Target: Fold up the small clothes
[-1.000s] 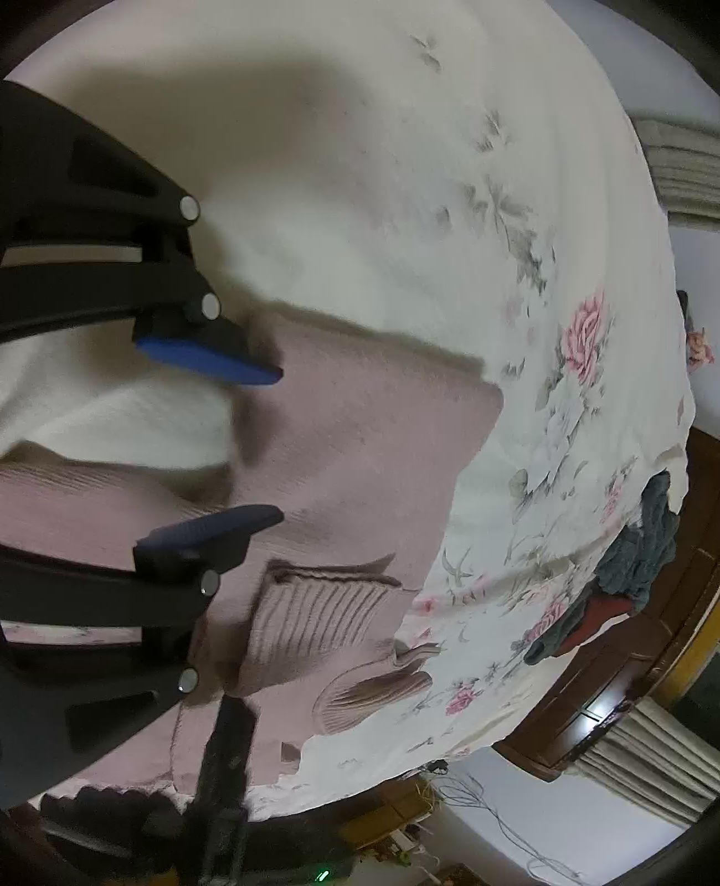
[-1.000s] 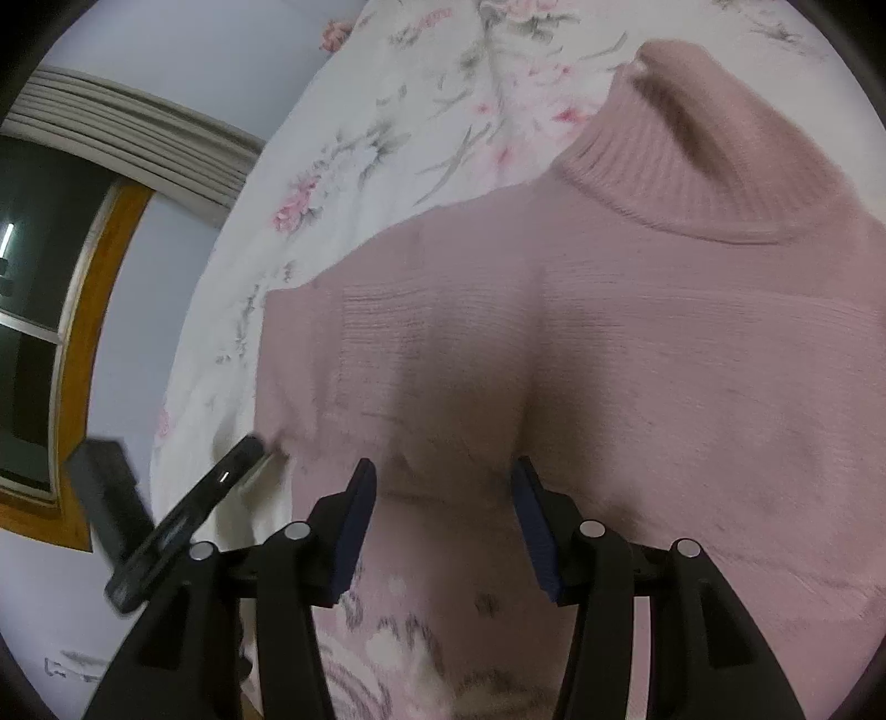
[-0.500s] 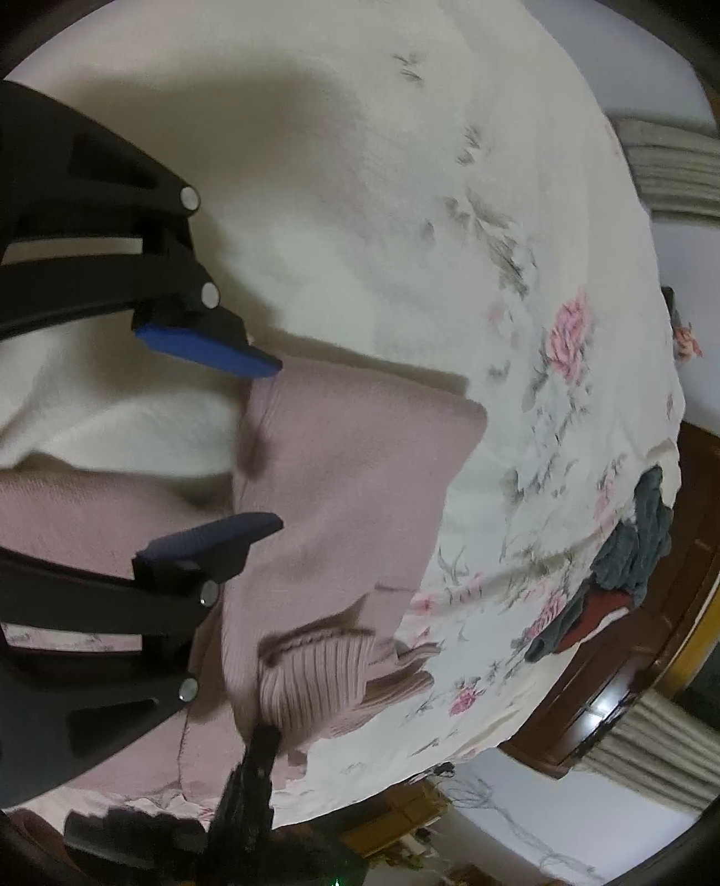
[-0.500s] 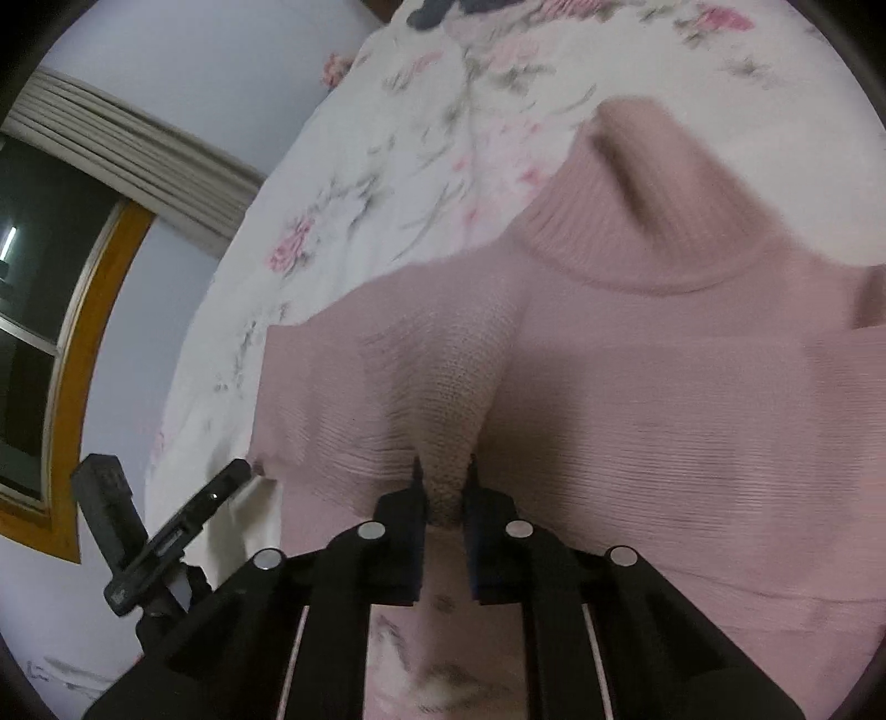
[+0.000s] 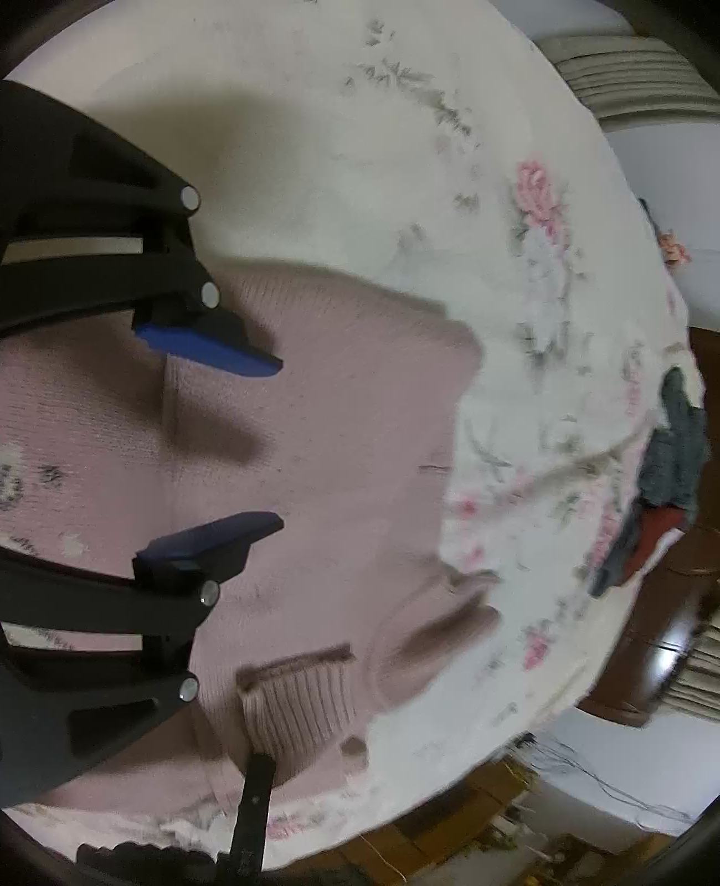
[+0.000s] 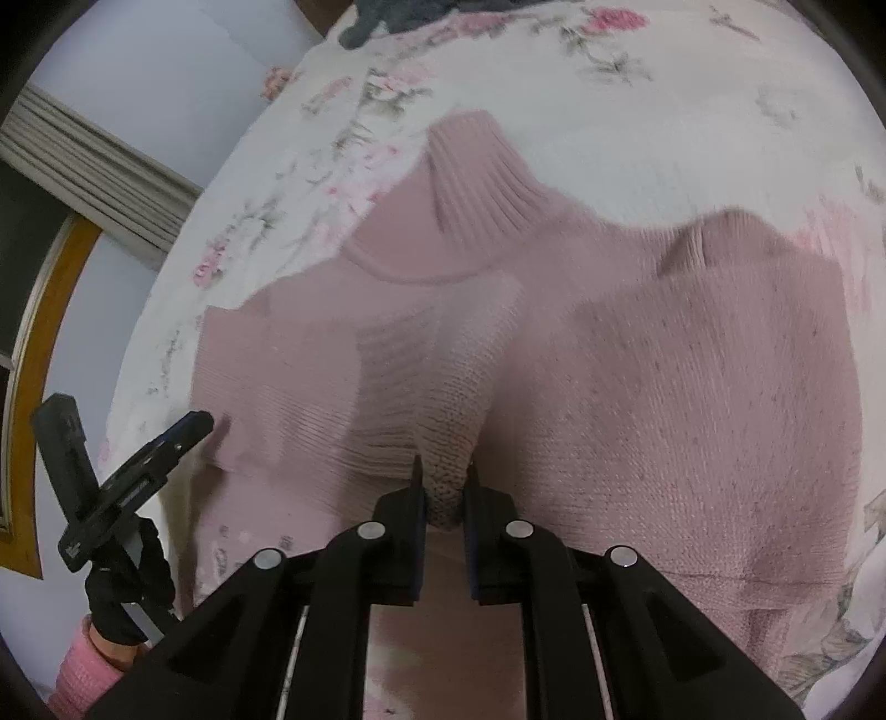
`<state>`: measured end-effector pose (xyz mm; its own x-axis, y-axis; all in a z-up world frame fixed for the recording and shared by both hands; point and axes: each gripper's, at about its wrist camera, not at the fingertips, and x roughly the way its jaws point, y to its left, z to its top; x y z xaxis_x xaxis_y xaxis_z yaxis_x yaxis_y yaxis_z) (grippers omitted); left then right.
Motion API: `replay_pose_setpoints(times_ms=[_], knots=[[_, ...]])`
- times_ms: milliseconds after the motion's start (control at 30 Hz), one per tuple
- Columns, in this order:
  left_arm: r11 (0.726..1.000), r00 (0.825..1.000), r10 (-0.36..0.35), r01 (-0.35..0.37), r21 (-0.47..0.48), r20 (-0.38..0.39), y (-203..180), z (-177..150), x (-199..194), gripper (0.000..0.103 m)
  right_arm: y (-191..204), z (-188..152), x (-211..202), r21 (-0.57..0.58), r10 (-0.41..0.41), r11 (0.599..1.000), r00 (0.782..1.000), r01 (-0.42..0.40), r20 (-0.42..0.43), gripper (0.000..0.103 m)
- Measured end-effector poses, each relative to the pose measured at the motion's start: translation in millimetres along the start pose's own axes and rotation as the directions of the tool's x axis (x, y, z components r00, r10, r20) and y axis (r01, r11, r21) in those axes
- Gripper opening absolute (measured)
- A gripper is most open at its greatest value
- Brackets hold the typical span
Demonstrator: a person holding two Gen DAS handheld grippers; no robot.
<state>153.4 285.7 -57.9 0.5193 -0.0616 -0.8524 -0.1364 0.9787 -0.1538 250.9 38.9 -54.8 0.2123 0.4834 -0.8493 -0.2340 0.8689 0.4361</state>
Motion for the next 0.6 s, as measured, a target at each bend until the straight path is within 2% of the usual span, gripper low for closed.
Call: replay_pose_setpoints(times_ms=[167,267,367,467,500,600], knots=[[1.0,1.0,0.013,-0.013,0.01,-0.01,3.5,-0.7,10.8,0.051,-8.0,-6.8,12.6,0.001,-0.03,1.0,0.999,0.03,-0.034,0.012],[1.0,1.0,0.008,-0.008,0.023,-0.014,4.8,-0.9,12.4,0.052,-4.1,-9.4,13.6,-0.028,-0.069,0.997,0.997,0.067,-0.044,0.019],[1.0,1.0,-0.001,0.001,0.021,-0.012,7.1,-1.6,13.3,0.052,5.5,-8.7,-5.9,-0.047,-0.122,0.991,0.992,0.123,0.026,0.027],[1.0,1.0,-0.005,0.005,0.015,-0.008,6.9,-1.8,12.2,0.052,35.2,-6.3,-23.5,-0.138,-0.13,0.98,0.987,0.143,0.098,0.038],[1.0,1.0,-0.008,0.008,0.005,-0.005,7.4,-1.3,10.4,0.052,49.4,-5.2,-21.4,-0.185,-0.126,0.973,0.988,0.141,0.091,0.042],[0.999,1.0,-0.027,0.027,-0.031,-0.001,8.1,2.3,5.7,0.052,74.7,-4.0,0.2,-0.249,-0.109,0.962,0.994,0.112,0.025,0.043]])
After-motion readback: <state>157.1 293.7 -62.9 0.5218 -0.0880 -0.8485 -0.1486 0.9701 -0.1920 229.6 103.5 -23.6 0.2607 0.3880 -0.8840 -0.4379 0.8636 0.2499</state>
